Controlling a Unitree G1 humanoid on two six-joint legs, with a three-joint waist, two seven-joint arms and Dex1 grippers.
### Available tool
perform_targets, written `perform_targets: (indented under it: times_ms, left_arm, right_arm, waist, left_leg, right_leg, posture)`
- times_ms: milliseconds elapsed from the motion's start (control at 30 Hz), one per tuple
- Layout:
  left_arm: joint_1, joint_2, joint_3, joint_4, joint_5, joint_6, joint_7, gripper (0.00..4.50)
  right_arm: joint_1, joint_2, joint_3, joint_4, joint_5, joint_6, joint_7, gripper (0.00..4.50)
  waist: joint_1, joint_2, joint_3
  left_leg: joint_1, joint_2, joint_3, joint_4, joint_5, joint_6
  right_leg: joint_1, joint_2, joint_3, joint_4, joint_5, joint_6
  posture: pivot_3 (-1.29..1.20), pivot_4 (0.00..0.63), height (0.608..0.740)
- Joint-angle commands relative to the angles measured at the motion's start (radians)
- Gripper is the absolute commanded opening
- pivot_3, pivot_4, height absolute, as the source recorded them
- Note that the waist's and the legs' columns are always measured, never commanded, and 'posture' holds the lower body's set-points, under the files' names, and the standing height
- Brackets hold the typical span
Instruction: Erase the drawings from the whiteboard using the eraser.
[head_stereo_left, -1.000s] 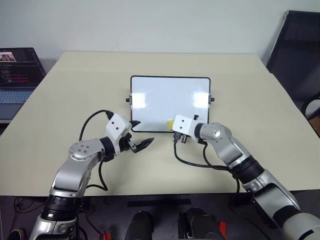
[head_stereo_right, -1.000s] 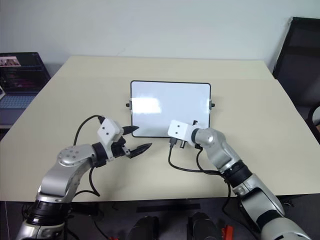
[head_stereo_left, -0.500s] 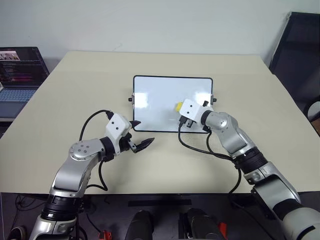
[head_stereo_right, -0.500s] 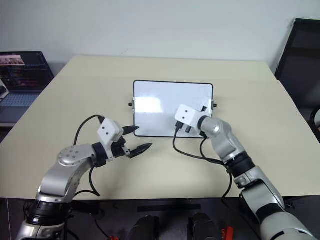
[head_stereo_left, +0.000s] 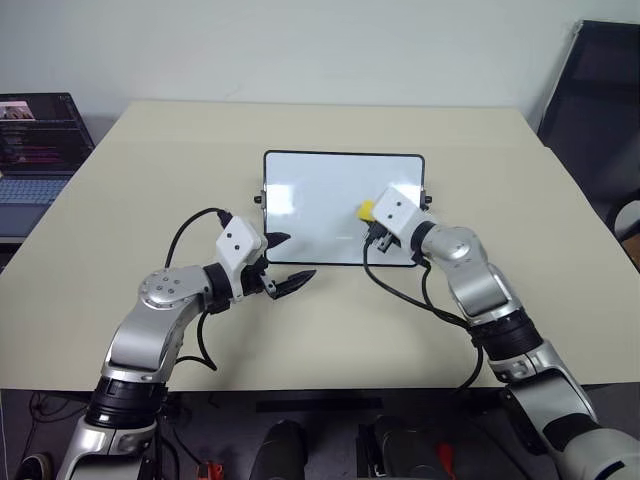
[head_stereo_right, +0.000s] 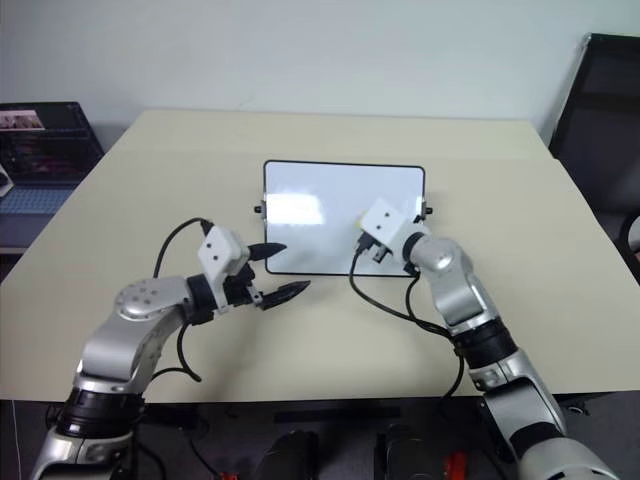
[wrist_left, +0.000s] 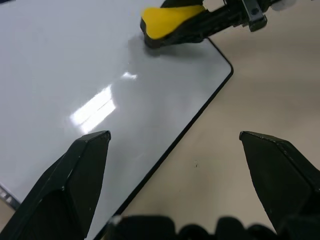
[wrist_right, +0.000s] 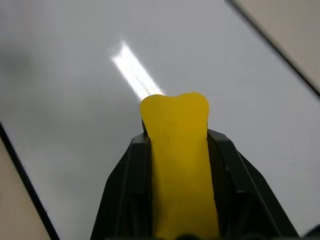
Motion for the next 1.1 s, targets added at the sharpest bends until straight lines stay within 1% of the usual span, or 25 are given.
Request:
perform_targets:
  times_ms: [33, 100, 167, 233, 300, 400, 500, 567, 700, 867, 1033, 1067, 1100]
  left_arm:
    - [-0.045, 0.0, -0.015, 0.008, -0.025, -0.013, -0.043, 4.5]
    - [-0.084, -0.007, -0.04, 0.034, -0.022, -0.022, -0.072, 4.5]
    - [-0.122, -0.009, -0.077, 0.066, -0.006, -0.045, -0.112, 4.5]
    - [-0.158, -0.008, -0.116, 0.108, 0.019, -0.079, -0.151, 4.5]
    - [-0.199, -0.018, -0.146, 0.159, 0.037, -0.114, -0.184, 4.5]
    - [-0.252, -0.039, -0.175, 0.227, 0.047, -0.158, -0.229, 4.5]
    - [-0.302, -0.075, -0.206, 0.291, 0.053, -0.194, -0.279, 4.5]
    - [-0.334, -0.093, -0.236, 0.338, 0.069, -0.241, -0.328, 4.5]
    - [-0.389, -0.144, -0.263, 0.394, 0.076, -0.279, -0.365, 4.5]
    - [-0.401, -0.182, -0.283, 0.403, 0.092, -0.298, -0.385, 4.5]
    - [-0.38, -0.186, -0.285, 0.366, 0.088, -0.282, -0.382, 4.5]
    - [-0.378, -0.185, -0.285, 0.36, 0.086, -0.279, -0.38, 4.5]
    - [-0.374, -0.184, -0.284, 0.354, 0.084, -0.275, -0.378, 4.5]
  right_arm:
    - [0.075, 0.018, -0.105, -0.208, 0.065, 0.134, -0.026, 1.1]
    - [0.167, 0.026, -0.167, -0.351, 0.086, 0.232, -0.048, 1.1]
    - [0.275, 0.024, -0.203, -0.472, 0.088, 0.314, -0.071, 1.1]
    - [0.374, 0.039, -0.234, -0.554, 0.089, 0.389, -0.108, 1.1]
    - [0.445, 0.058, -0.257, -0.601, 0.074, 0.455, -0.16, 1.1]
    - [0.491, 0.071, -0.268, -0.615, 0.072, 0.49, -0.212, 1.1]
    - [0.491, 0.081, -0.274, -0.552, 0.07, 0.456, -0.266, 1.1]
    - [0.461, 0.103, -0.291, -0.481, 0.081, 0.431, -0.306, 1.1]
    - [0.392, 0.16, -0.371, -0.363, 0.131, 0.398, -0.365, 1.1]
    - [0.339, 0.179, -0.438, -0.27, 0.17, 0.363, -0.417, 1.1]
    - [0.327, 0.175, -0.441, -0.235, 0.198, 0.339, -0.427, 1.1]
    - [0.326, 0.172, -0.439, -0.23, 0.202, 0.336, -0.428, 1.82]
    - [0.325, 0.171, -0.438, -0.224, 0.205, 0.332, -0.43, 1.97]
  waist:
    - [0.001, 0.0, 0.0]
    - [0.008, 0.0, 0.0]
    - [0.015, 0.0, 0.0]
    - [0.017, 0.0, 0.0]
    - [0.017, 0.0, 0.0]
    - [0.008, 0.001, 0.0]
    - [0.004, 0.001, 0.0]
    - [0.002, 0.0, 0.0]
    - [0.001, 0.0, 0.0]
    - [0.0, 0.001, 0.0]
    - [-0.002, 0.001, 0.0]
    - [-0.003, 0.001, 0.0]
    - [-0.003, 0.001, 0.0]
  left_leg:
    - [-0.001, 0.0, 0.0, 0.0, 0.0, 0.0]
    - [-0.002, 0.0, -0.001, 0.0, 0.0, 0.0]
    - [-0.003, 0.0, -0.001, 0.0, 0.0, 0.0]
    - [-0.003, -0.001, -0.001, 0.0, 0.0, 0.0]
    - [-0.003, -0.001, 0.0, 0.0, 0.0, 0.0]
    - [-0.002, 0.0, 0.001, 0.001, 0.0, 0.0]
    - [-0.001, -0.001, 0.002, 0.001, 0.0, 0.0]
    - [-0.001, -0.001, 0.002, 0.001, 0.0, 0.0]
    - [-0.001, -0.001, 0.001, 0.001, 0.0, 0.0]
    - [-0.002, -0.001, 0.001, 0.0, 0.0, 0.0]
    - [-0.002, -0.001, 0.001, 0.0, 0.0, 0.0]
    - [-0.002, -0.001, 0.001, 0.0, 0.0, 0.0]
    - [-0.002, -0.001, 0.001, 0.0, 0.0, 0.0]
  right_leg:
    - [0.0, 0.0, 0.0, -0.001, 0.0, 0.0]
    - [0.0, 0.0, -0.001, -0.002, 0.0, 0.0]
    - [0.0, 0.0, -0.001, -0.003, 0.0, 0.0]
    - [0.0, 0.0, -0.001, -0.004, -0.001, 0.001]
    - [0.0, 0.0, -0.001, -0.004, -0.001, 0.002]
    - [-0.001, 0.001, 0.0, -0.004, -0.001, 0.002]
    - [0.0, 0.002, 0.001, -0.003, -0.001, 0.003]
    - [0.0, 0.003, 0.001, -0.003, -0.002, 0.003]
    - [0.0, 0.003, 0.001, -0.004, -0.002, 0.003]
    - [0.0, 0.002, 0.001, -0.004, -0.001, 0.002]
    - [0.0, 0.002, 0.001, -0.004, -0.001, 0.002]
    - [0.0, 0.002, 0.001, -0.004, -0.001, 0.002]
    - [0.0, 0.002, 0.001, -0.003, -0.001, 0.002]
  posture:
    - [0.0, 0.15, 0.74]
    - [0.0, 0.15, 0.74]
    - [0.0, 0.15, 0.74]
    - [0.0, 0.15, 0.74]
    - [0.0, 0.15, 0.74]
    - [0.0, 0.15, 0.74]
    - [0.0, 0.15, 0.74]
    - [0.0, 0.15, 0.74]
    - [0.0, 0.15, 0.74]
    - [0.0, 0.15, 0.74]
    - [0.0, 0.15, 0.74]
    - [0.0, 0.15, 0.74]
    - [0.0, 0.15, 0.74]
